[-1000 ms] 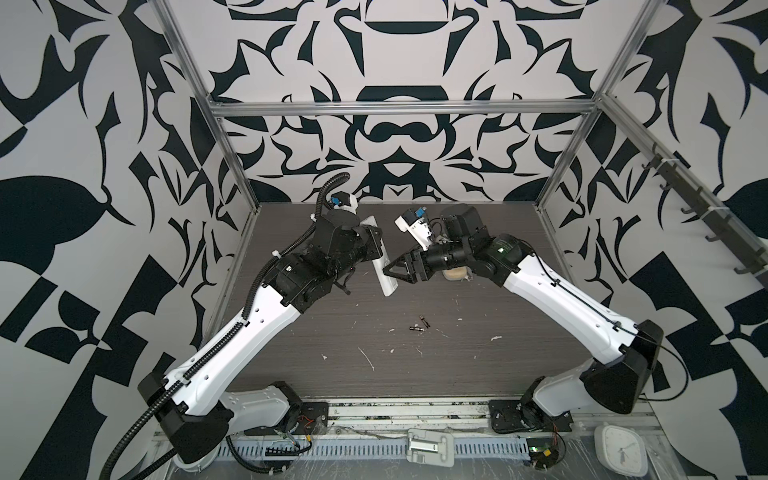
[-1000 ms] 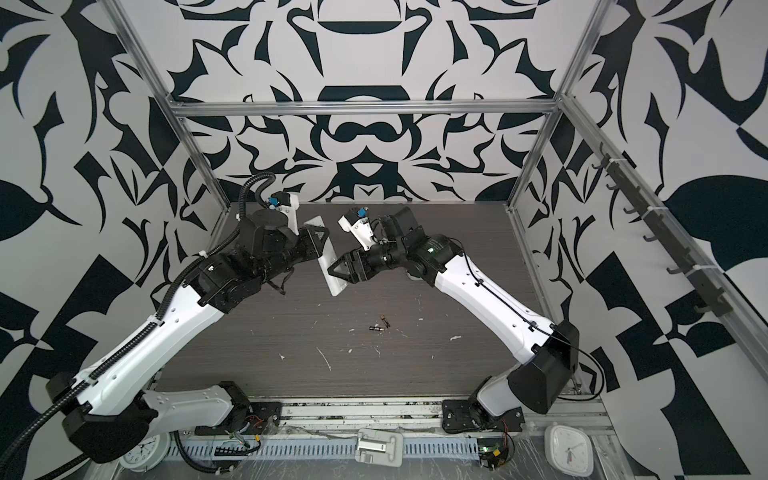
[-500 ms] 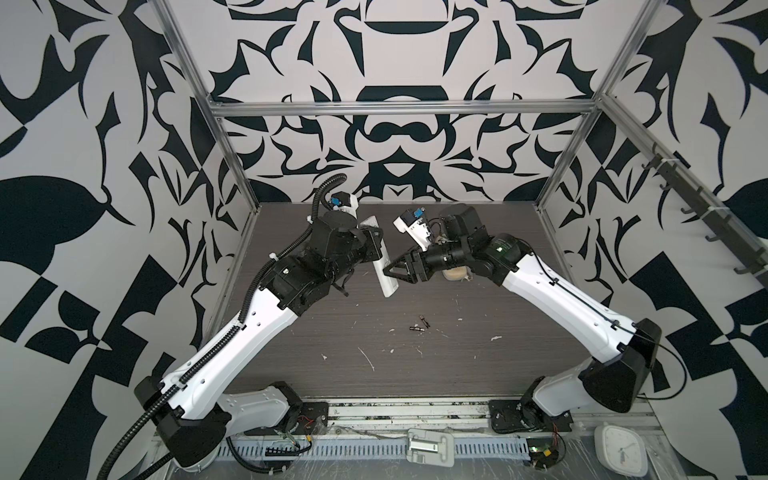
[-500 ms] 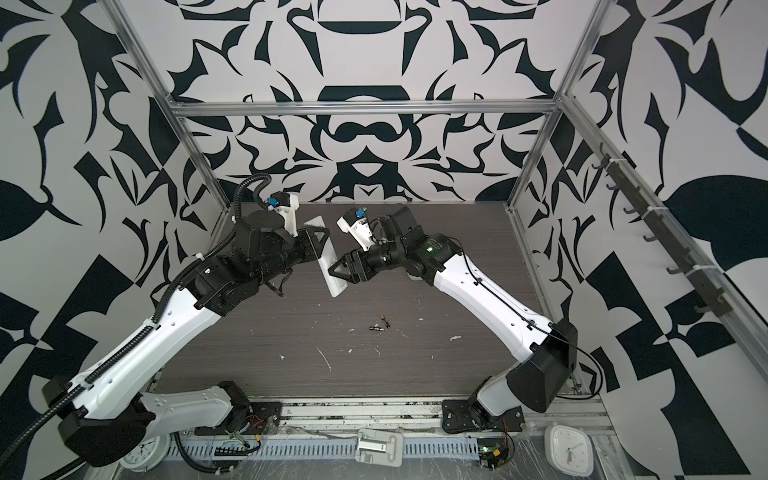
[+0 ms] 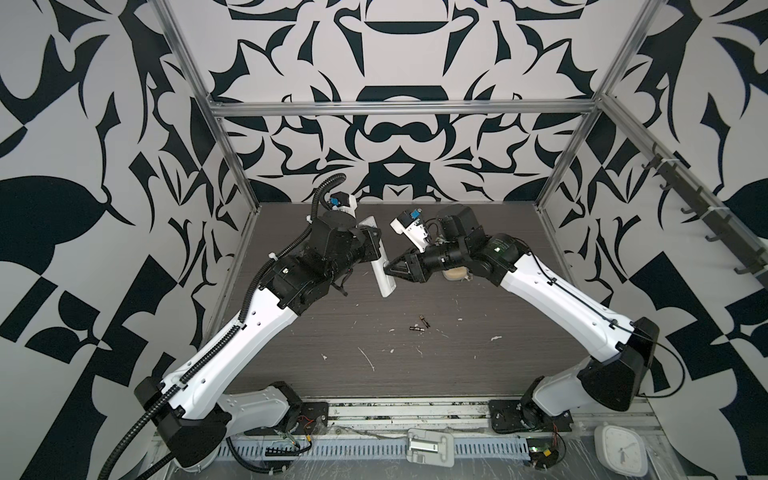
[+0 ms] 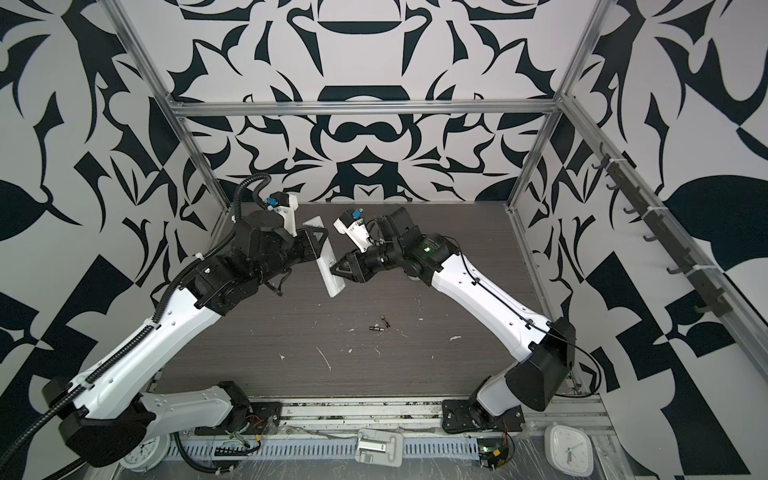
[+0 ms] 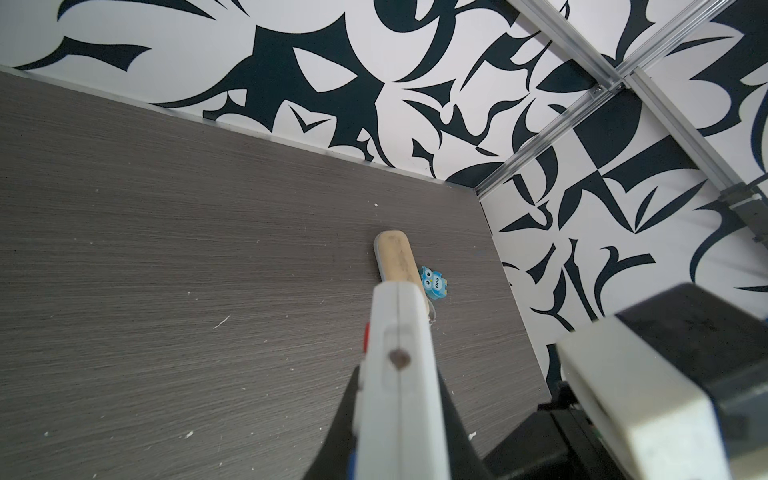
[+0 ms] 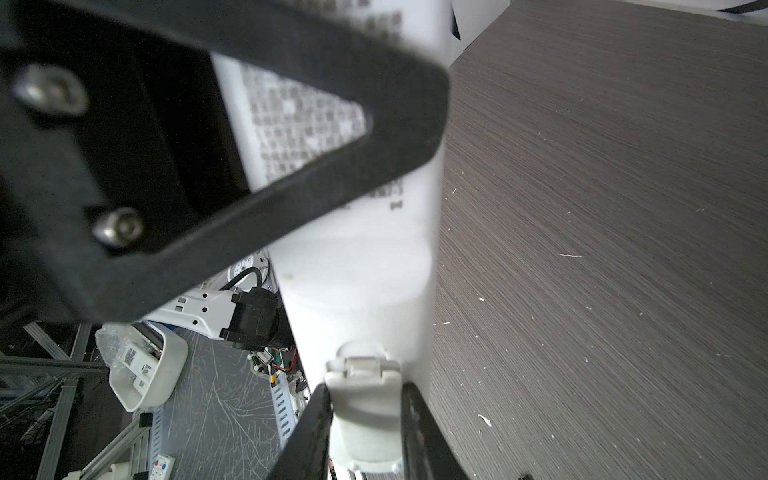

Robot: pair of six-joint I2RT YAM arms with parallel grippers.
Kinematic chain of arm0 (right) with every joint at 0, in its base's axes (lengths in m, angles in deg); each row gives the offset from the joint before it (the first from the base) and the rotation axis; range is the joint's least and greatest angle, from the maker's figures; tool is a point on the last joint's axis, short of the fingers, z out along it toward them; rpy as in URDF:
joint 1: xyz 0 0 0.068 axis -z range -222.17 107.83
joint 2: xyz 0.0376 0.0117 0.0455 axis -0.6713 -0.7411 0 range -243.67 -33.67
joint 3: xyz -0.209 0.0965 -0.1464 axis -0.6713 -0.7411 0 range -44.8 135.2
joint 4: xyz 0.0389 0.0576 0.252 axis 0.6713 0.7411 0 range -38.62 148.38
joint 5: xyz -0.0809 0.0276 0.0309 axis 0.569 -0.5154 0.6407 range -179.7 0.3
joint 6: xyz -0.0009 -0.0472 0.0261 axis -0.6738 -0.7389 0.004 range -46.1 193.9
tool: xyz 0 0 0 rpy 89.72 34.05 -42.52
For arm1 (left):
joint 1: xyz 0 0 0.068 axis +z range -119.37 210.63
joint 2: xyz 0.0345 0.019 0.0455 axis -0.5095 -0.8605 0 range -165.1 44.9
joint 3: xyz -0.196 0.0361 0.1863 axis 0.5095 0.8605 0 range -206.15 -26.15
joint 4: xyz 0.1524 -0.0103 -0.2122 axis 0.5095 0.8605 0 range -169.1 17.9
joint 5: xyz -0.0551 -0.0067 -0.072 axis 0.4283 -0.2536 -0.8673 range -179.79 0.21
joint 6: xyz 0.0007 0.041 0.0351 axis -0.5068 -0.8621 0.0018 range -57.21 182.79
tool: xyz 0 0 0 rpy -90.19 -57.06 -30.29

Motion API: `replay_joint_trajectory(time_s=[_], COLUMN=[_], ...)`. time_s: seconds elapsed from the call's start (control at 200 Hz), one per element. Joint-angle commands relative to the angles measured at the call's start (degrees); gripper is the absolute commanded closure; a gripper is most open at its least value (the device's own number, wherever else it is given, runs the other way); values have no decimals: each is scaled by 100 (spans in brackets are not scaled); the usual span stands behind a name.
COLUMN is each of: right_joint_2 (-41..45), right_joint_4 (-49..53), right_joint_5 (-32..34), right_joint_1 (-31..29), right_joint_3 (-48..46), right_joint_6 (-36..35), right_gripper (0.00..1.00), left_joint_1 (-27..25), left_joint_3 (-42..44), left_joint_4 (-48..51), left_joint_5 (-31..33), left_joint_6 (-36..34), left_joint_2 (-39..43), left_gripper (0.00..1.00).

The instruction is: Load the batteries into the remote control

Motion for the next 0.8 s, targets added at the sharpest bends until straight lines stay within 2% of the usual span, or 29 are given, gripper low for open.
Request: replay_joint_trajectory(time_s=[0.0,0.795], right_joint_2=[9,396], right_joint_4=[-159,-148], right_joint_5=[-28,192], right_joint_1=[-56,-65], right_joint_3=[221,-85], right_joint_6=[-39,-203], right_gripper=[72,80], left_joint_1=[-21,-19], left_joint_3=[60,152], left_joint_4=[-216,-171], left_joint_5=[-77,13], left_joint_6=[70,92], left_joint_2=[118,162], left_gripper=[100,100])
